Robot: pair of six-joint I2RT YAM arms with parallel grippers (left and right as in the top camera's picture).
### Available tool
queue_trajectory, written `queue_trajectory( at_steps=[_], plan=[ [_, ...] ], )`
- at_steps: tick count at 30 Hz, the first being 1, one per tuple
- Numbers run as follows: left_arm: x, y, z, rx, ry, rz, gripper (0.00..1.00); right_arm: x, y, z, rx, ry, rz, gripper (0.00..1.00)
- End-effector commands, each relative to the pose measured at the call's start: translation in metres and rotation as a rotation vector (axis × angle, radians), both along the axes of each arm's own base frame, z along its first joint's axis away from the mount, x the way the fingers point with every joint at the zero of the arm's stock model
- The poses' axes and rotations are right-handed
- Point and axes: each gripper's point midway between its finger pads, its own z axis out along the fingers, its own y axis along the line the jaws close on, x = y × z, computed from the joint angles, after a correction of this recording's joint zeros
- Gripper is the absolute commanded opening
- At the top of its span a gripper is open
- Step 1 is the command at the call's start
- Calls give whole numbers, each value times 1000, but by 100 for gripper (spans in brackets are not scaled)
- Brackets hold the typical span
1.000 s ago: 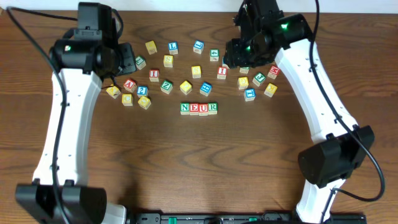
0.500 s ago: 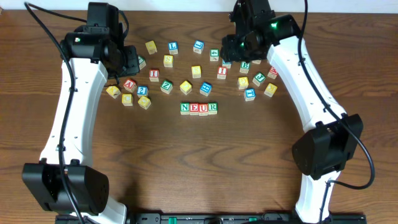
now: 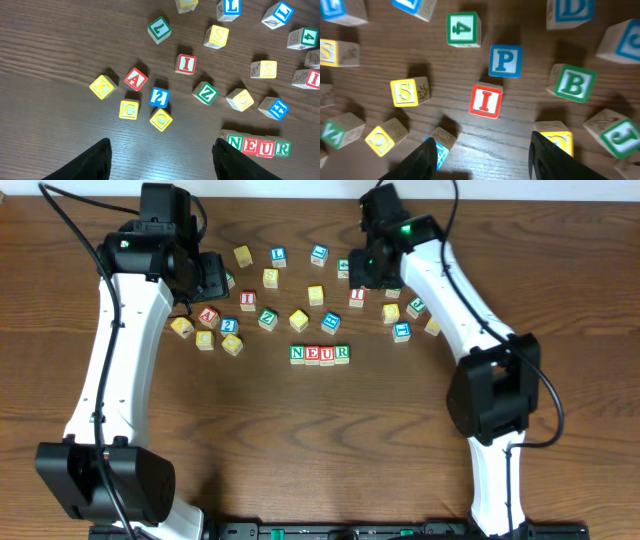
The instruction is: Spell out NEURIPS
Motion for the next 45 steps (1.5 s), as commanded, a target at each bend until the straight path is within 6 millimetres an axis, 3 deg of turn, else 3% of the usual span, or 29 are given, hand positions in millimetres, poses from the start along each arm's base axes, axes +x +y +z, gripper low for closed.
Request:
queue_trajectory(
  at_steps=[1, 8, 19, 28, 45],
  plan=[
    [3, 0, 9, 11, -25, -7, 64, 2, 6, -14, -31, 3, -21, 55],
    [2, 1, 8, 11, -18, -7, 64, 6, 4, -46, -89, 24, -66, 54],
    [-2, 1, 0, 13, 6, -7, 65, 16, 6, -70, -101, 11, -81, 47],
    [-2, 1, 0, 13, 5, -7, 64, 22, 9, -74, -92, -8, -81, 38],
    [-2, 1, 0, 13, 5, -7, 65, 18, 8, -83, -103, 14, -77, 35]
  ],
)
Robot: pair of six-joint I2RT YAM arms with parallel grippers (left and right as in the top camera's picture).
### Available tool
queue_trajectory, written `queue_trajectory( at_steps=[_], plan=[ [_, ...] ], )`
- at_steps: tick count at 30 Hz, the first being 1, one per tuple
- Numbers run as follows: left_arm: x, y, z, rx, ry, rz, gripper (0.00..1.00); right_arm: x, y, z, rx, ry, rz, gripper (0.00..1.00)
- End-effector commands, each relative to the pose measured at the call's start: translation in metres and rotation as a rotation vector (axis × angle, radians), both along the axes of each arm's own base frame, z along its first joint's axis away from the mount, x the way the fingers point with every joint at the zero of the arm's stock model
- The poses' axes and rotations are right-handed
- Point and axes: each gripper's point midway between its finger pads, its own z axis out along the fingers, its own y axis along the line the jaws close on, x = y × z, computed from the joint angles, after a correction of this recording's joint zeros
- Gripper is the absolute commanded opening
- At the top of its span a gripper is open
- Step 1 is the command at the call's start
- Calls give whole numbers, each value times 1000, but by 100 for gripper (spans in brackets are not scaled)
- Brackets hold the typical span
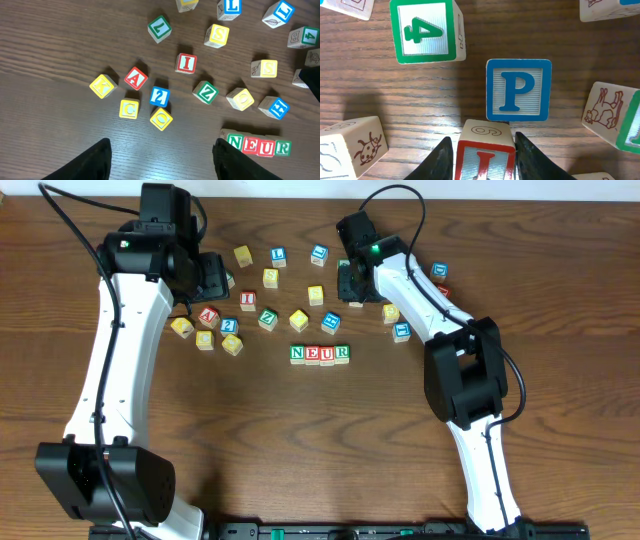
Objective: Spell out NEURIPS
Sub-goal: 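Lower the right gripper onto the red I block and close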
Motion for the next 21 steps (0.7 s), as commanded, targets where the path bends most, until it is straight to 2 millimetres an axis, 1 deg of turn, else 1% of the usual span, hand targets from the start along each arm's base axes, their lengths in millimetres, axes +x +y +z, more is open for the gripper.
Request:
queue_trajectory(
  at_steps=[1, 6, 15, 18, 21],
  plan=[
    [-1, 1, 0, 12, 2, -8, 65, -1, 2, -9, -18, 8, -2, 35],
    [-1, 1, 0, 12, 2, -8, 65, -6, 0, -20, -31, 39, -2, 35],
    [-1, 1, 0, 13, 1, -8, 64, -4, -1, -18, -28, 30, -4, 26],
    [-1, 1, 0, 12, 1, -8, 65, -1, -2, -8, -24, 14, 2, 25],
    [-1, 1, 0, 12, 1, -8, 65, -1, -2, 11, -14, -7, 1, 25]
  ],
)
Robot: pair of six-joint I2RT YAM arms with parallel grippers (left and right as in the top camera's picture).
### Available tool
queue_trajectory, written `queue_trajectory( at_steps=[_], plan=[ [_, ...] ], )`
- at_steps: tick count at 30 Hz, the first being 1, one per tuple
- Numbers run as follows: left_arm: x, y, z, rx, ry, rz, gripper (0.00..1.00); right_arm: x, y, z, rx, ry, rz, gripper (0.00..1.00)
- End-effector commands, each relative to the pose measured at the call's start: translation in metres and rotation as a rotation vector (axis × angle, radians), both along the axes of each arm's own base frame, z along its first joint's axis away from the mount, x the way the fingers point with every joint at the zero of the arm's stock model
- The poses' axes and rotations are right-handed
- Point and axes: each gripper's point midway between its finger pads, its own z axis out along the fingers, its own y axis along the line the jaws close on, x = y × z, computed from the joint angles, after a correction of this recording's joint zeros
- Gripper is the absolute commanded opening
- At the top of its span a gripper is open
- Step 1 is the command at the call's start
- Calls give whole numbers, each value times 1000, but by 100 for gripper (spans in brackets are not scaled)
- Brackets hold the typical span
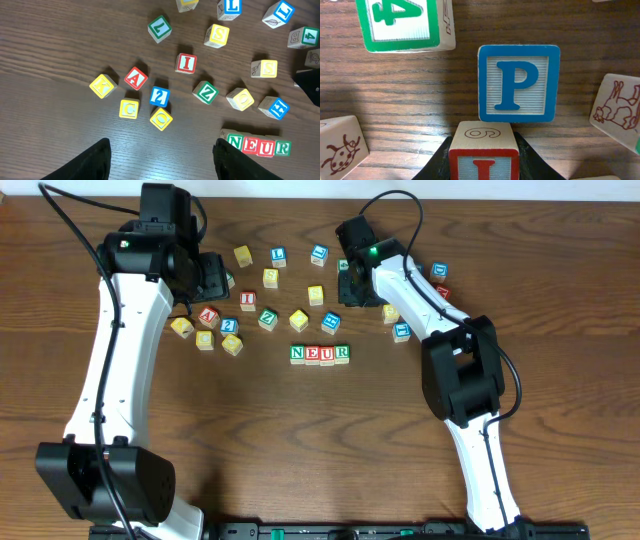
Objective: Spell out NEURIPS
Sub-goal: 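Lower the right gripper onto the red I block and close, then carry the red I block down and place it right of R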
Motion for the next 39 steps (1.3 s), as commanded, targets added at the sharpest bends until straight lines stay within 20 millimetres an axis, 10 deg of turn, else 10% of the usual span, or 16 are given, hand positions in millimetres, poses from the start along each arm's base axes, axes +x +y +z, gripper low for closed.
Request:
queue_trajectory(
  at_steps=[1, 13, 22, 39],
  plan=[
    [-1, 1, 0, 12, 1, -7, 65, 5, 1, 33, 9, -53, 5, 25],
    [-1, 1, 0, 12, 2, -7, 64, -79, -24, 135, -25, 72, 67, 26],
    [-1, 1, 0, 12, 0, -7, 65, -126, -13, 91, -98, 232, 109, 27],
    [-1, 1, 0, 12, 1, -7, 64, -138, -9, 11, -89, 224, 24, 27]
  ],
)
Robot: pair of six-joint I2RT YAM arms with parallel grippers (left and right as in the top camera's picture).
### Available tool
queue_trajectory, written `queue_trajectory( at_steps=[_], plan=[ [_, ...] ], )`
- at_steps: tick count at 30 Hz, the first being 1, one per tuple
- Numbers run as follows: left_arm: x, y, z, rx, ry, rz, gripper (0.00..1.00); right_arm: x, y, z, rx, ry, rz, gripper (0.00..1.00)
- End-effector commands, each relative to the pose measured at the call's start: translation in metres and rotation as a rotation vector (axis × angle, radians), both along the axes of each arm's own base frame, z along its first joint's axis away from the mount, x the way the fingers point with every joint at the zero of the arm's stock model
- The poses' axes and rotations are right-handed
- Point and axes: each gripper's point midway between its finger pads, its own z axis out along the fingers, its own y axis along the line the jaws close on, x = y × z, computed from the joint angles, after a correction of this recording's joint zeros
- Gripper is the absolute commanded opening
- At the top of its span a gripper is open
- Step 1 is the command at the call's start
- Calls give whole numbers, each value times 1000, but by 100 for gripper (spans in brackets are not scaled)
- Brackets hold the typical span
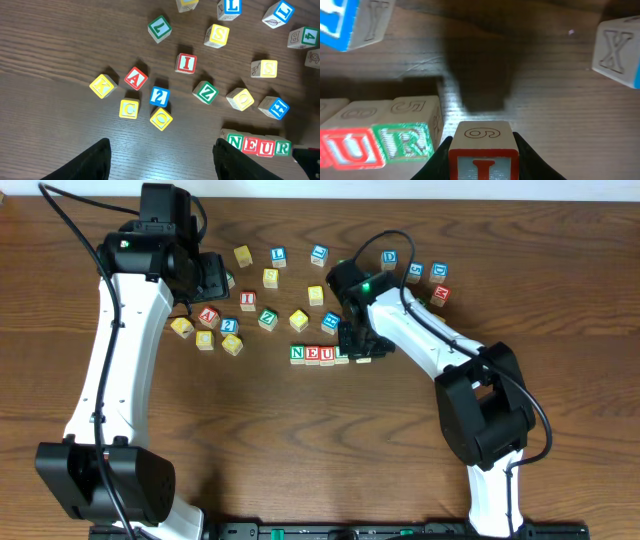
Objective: Spell out NEURIPS
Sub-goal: 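Carry the red I block down and place it right of R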
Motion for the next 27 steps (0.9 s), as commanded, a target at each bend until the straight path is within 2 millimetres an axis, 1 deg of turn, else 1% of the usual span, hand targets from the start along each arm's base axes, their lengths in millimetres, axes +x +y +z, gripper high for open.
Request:
queue_trajectory(
  at_steps=[1, 10, 18, 24, 27],
  plan=[
    [-1, 1, 0, 12, 1, -7, 65, 0, -3, -7, -8, -7, -32, 26],
    [-1, 1, 0, 12, 1, -7, 65, 3, -2, -10, 0, -22, -32, 31],
    [-1, 1, 0, 12, 1, -7, 65, -1, -4, -20, -2, -18, -33, 32],
    [-1, 1, 0, 12, 1, -7, 65, 3, -1, -18, 11, -29, -32, 31],
    [-1, 1, 0, 12, 1, -7, 65, 5, 1, -11, 16, -32, -32, 32]
  ],
)
